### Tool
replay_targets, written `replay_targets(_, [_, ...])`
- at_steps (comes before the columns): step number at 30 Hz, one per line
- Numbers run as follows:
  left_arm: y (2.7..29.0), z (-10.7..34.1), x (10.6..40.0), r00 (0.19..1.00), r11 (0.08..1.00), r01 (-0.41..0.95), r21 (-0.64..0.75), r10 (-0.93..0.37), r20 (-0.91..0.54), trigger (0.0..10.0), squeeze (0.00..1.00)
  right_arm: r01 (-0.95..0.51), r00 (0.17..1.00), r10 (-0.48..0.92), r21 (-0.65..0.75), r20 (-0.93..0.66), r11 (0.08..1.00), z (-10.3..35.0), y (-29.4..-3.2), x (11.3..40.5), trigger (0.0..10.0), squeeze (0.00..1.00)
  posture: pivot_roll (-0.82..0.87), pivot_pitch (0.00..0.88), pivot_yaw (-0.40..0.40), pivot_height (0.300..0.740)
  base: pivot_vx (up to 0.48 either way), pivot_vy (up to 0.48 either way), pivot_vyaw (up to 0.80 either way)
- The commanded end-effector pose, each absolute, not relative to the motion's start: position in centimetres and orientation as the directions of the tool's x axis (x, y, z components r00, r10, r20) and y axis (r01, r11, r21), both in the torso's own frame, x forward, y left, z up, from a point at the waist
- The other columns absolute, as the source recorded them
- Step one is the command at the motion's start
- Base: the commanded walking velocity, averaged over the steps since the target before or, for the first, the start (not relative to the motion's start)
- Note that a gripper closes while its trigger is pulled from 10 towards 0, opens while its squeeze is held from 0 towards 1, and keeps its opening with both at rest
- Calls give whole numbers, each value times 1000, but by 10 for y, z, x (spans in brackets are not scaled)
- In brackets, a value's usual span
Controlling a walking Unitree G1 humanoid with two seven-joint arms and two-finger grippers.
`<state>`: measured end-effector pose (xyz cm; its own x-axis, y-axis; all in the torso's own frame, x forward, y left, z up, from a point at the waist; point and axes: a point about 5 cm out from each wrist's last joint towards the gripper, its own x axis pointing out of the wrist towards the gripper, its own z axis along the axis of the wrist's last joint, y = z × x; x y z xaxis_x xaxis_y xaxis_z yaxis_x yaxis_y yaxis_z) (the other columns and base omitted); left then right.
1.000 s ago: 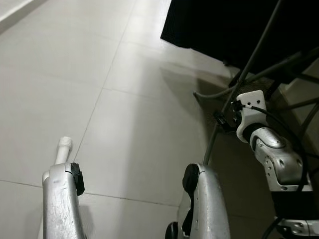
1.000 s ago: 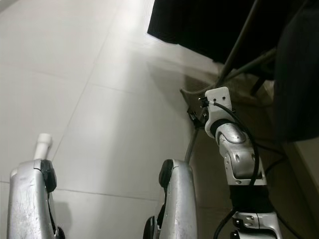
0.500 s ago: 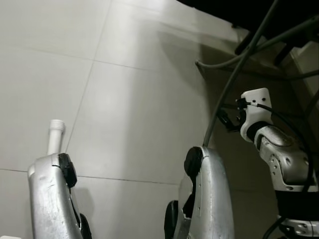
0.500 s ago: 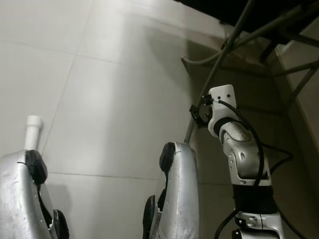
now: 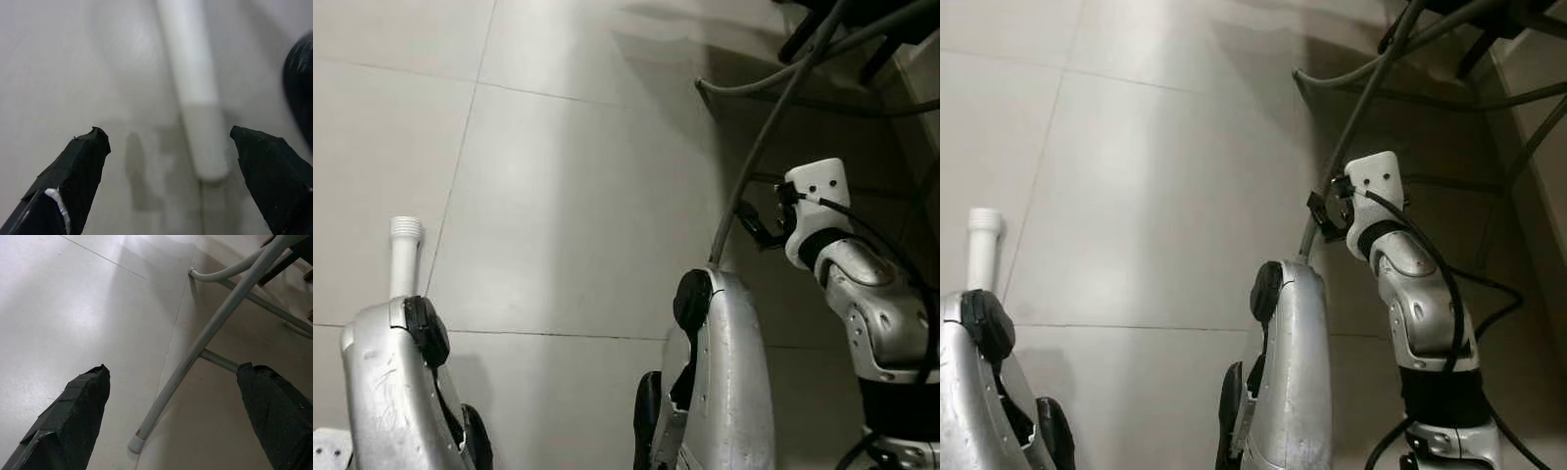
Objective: Building children table
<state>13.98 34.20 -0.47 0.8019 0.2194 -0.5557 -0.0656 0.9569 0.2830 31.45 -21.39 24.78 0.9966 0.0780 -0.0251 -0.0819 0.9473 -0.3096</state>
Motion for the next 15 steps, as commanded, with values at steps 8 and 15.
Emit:
replay_targets(8, [327, -25, 144, 775, 976, -51, 212, 173, -607, 10000, 0, -98, 995, 97, -334, -17, 937, 249, -213, 307, 10000, 0, -391, 507, -248, 300, 0, 0, 0])
replay_targets(15, [333, -31, 147, 740, 970, -68, 233, 206, -640, 10000, 0, -109, 994, 103, -347, -34, 932, 251, -216, 303, 10000, 0, -419, 510, -260, 300, 0, 0, 0])
